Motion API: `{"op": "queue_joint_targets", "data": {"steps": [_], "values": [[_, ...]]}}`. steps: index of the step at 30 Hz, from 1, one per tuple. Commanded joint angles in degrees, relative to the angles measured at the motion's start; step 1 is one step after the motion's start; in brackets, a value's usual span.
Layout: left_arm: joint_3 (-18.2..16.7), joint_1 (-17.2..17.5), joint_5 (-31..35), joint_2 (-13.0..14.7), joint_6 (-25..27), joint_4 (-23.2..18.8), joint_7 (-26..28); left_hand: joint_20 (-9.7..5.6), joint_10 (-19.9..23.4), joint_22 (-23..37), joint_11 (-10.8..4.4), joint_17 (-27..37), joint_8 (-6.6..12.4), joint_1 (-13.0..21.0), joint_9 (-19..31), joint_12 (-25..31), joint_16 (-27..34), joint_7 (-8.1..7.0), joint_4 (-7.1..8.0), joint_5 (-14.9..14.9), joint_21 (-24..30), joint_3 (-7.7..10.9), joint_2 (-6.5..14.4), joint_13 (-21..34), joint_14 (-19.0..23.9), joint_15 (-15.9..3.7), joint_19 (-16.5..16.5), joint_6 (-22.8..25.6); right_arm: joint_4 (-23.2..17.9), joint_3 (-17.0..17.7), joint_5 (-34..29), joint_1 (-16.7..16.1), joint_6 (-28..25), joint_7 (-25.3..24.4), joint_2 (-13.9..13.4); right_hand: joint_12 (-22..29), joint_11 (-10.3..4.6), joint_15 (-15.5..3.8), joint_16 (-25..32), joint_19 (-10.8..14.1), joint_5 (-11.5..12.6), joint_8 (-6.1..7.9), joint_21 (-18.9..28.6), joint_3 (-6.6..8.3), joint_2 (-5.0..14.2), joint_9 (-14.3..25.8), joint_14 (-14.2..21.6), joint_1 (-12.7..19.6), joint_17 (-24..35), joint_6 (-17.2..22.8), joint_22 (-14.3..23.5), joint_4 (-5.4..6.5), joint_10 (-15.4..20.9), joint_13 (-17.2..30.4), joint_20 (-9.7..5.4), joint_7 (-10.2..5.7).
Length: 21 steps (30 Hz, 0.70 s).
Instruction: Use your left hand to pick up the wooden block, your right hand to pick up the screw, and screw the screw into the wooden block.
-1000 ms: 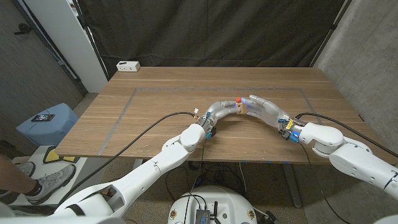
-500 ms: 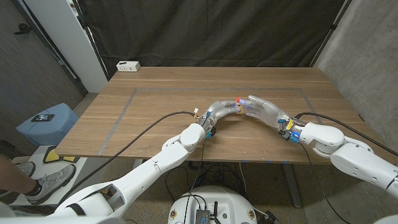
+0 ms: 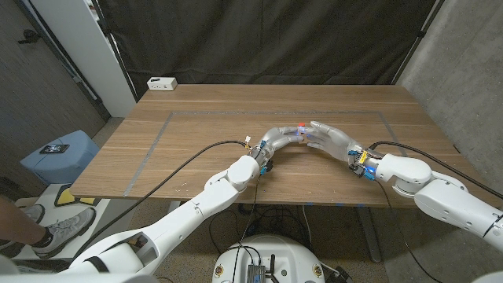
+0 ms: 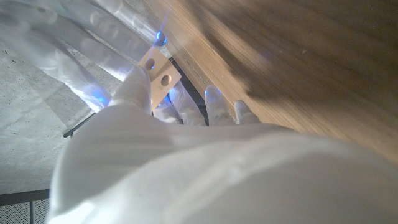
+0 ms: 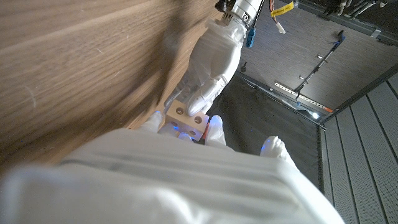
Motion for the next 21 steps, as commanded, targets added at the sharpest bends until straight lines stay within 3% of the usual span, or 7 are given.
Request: {"op": "queue_joint_targets", "data": {"steps": [1, 21], "values": [[0.04, -0.10, 0.06, -0.06, 0.04, 0.13, 0.04, -0.06, -0.14, 0.28, -0.03, 0.10, 0.32, 0.11, 0.15, 0.05, 0.35, -0.10, 0.17, 0.42, 0.25, 0.24, 0.23, 0.05, -0.11, -3.98, -0.32, 0.55, -0.11, 0.53, 0.54, -0.49, 0.11, -0.26, -0.43, 0.36, -0.22, 0.17, 0.25, 0.13, 0.27, 0.25, 0.33, 0.31, 0.31, 0.03, -8.65, 0.34, 0.14, 0.37, 0.24, -0.05, -6.79, 0.18, 0.10, 0.04], [0.25, -0.25, 0.30, -0.07, -0.06, 0.31, -0.15, 0.01, -0.40, 0.28, -0.02, 0.10, 0.27, 0.15, 0.15, -0.04, 0.33, -0.21, 0.16, 0.43, 0.21, 0.23, 0.24, 0.03, -0.21, -3.97, -0.42, 0.41, -0.47, 3.87, 1.71, -3.27, 0.15, -1.53, -2.34, 0.33, -0.20, 0.16, 0.27, 0.21, 0.26, 0.11, 0.32, 0.34, 0.33, 0.04, -8.60, 0.33, 0.15, 0.58, 0.24, -0.05, -6.70, 0.18, 0.05, 0.11]]}}
